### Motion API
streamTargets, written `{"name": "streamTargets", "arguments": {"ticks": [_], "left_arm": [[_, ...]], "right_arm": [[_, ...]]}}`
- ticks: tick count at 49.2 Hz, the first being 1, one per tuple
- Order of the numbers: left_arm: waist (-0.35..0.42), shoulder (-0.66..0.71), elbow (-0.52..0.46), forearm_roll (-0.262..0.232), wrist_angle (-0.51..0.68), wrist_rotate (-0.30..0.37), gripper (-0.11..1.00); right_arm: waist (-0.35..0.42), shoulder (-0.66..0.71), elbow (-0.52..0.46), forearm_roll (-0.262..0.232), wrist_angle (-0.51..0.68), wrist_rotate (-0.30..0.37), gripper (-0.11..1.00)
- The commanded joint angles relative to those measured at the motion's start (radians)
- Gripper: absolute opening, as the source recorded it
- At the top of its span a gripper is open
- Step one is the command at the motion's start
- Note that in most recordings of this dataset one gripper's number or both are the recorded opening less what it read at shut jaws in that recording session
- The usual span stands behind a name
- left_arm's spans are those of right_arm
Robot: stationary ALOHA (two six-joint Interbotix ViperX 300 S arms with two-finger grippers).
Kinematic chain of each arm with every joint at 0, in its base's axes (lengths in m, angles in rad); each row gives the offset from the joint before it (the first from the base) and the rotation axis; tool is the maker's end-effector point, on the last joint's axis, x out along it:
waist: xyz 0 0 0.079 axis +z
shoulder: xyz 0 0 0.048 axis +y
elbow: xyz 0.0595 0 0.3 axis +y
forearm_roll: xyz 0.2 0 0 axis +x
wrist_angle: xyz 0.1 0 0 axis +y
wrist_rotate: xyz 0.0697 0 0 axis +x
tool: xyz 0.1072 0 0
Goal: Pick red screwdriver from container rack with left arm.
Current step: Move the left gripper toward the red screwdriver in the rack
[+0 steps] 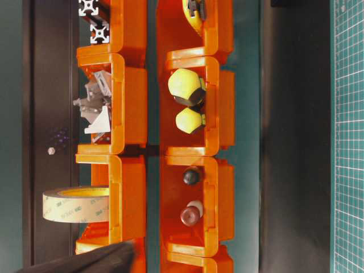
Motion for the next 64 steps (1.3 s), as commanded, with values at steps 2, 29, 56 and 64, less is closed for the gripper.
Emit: {"name": "streamTargets", "arguments": {"ticks": [2,29,56,64], "left_arm": [[0.041,0.012,0.005,0.011,-0.034,-0.006,0.00],[0.114,0.003,0.021,0.008,-0.103,-0.006,0.00],[0.198,-0.023,0.049,0.005,-0.144,0.000,0.90],[0.229,-0.017,0.055,0.006,-0.189,0.002,0.89]], "right_arm": [[0.005,0.000,-0.032,0.003,0.012,0.002,0.00],[0.064,-0.046,-0.035,0.002,0.084,0.000,0.00],[0.075,-0.150,-0.018,0.002,0.241,-0.009,0.00],[0.075,-0.186,-0.020,-0.002,0.275,-0.011,0.00]]}}
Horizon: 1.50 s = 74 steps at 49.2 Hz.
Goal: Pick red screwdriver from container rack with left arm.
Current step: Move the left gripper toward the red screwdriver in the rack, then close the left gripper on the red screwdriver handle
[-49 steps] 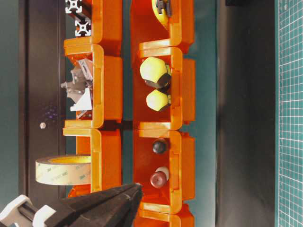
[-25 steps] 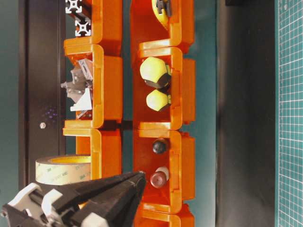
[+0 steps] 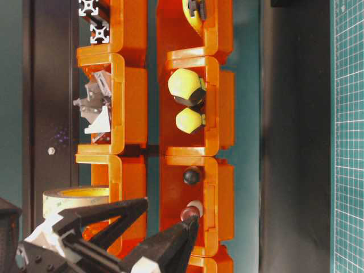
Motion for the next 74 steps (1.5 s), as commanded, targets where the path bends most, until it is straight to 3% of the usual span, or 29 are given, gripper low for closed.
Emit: {"name": "streamTargets", "arguments": {"ticks": [1,24,48,54,65,74], "left_arm": [[0.015,-0.015,-0.008,0.003,-0.026,0.002,0.89],[0.054,0.000,0.061,0.005,-0.063,-0.008,0.89],[0.072,0.000,0.060,0.003,-0.058,-0.008,0.85],[0.071,0.005,0.051,0.002,-0.051,-0.008,0.74],[0.044,0.014,0.034,0.002,-0.048,-0.005,0.29],[-0.003,0.014,0.000,0.002,0.011,0.000,0.29]], "right_arm": [[0.002,-0.008,-0.017,-0.003,0.014,-0.002,0.00],[0.002,-0.017,-0.015,-0.003,0.040,-0.002,0.00],[0.002,-0.017,-0.015,-0.003,0.032,-0.002,0.00],[0.002,-0.018,-0.015,-0.003,0.031,0.000,0.00],[0.002,-0.018,-0.015,-0.003,0.029,0.006,0.00],[0.005,-0.018,-0.015,-0.003,0.028,0.006,0.00]]}}
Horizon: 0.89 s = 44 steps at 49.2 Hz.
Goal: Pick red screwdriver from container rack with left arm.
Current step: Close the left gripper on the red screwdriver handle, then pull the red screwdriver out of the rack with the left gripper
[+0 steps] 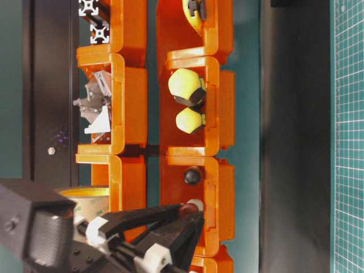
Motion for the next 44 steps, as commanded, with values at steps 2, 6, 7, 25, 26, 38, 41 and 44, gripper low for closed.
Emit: {"name": "streamTargets", "arguments": {"ticks": [2,6,7,25,26,38,41,44], "left_arm": [[-0.041,-0.009,-0.051,0.002,0.051,0.002,0.29],[-0.071,-0.011,-0.078,0.002,0.100,0.005,0.29],[-0.078,-0.009,-0.084,0.002,0.110,0.005,0.29],[-0.199,-0.018,-0.256,0.002,0.252,0.017,0.26],[-0.210,-0.018,-0.267,0.002,0.259,0.017,0.26],[-0.359,-0.014,-0.374,0.002,0.350,0.017,0.26],[-0.388,-0.003,-0.388,0.002,0.350,0.018,0.26],[-0.411,0.014,-0.399,0.002,0.344,0.035,0.26]], "right_arm": [[0.005,0.008,-0.017,-0.002,-0.011,0.002,0.00],[0.005,0.006,-0.017,0.000,-0.011,0.002,0.00],[0.003,0.008,-0.017,0.000,-0.011,0.002,0.00],[0.003,0.008,-0.018,0.000,-0.026,0.005,0.00],[0.005,0.008,-0.018,0.000,-0.026,0.005,0.00],[0.005,0.006,-0.018,0.002,-0.029,0.006,0.00],[0.005,0.006,-0.018,0.002,-0.029,0.006,0.00],[0.005,0.005,-0.018,0.002,-0.029,0.006,0.00]]}}
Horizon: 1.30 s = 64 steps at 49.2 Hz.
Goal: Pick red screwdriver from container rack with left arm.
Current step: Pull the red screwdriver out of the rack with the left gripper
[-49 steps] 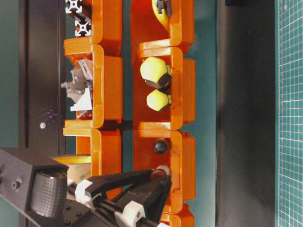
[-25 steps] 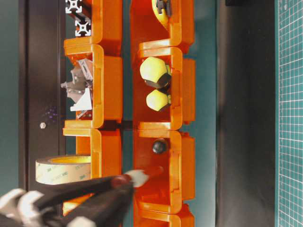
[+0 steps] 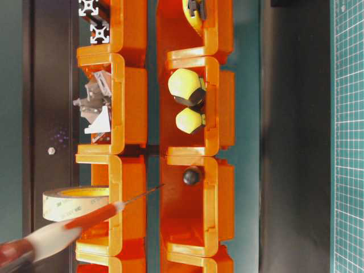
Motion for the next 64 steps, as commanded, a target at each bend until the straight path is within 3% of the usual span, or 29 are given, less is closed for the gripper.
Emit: {"name": "streamTargets", "arguments": {"ticks": [1,15,22,41,64], "left_arm": [[-0.040,0.014,-0.044,0.005,-0.009,0.023,0.26],[-0.058,0.126,-0.133,0.005,-0.081,0.195,0.26],[-0.041,0.167,-0.135,0.005,-0.123,0.229,0.26],[0.104,0.167,0.137,0.005,-0.500,0.229,0.26],[0.213,0.118,0.304,0.005,-0.617,0.230,0.26]], "right_arm": [[0.003,0.003,-0.018,0.002,-0.017,0.002,0.00],[0.003,-0.015,-0.028,0.005,-0.014,0.002,0.00],[0.003,-0.020,-0.031,0.003,0.000,0.002,0.00],[0.002,-0.021,-0.032,0.006,0.021,0.025,0.00],[-0.002,-0.021,-0.031,0.006,0.028,0.046,0.00]]}}
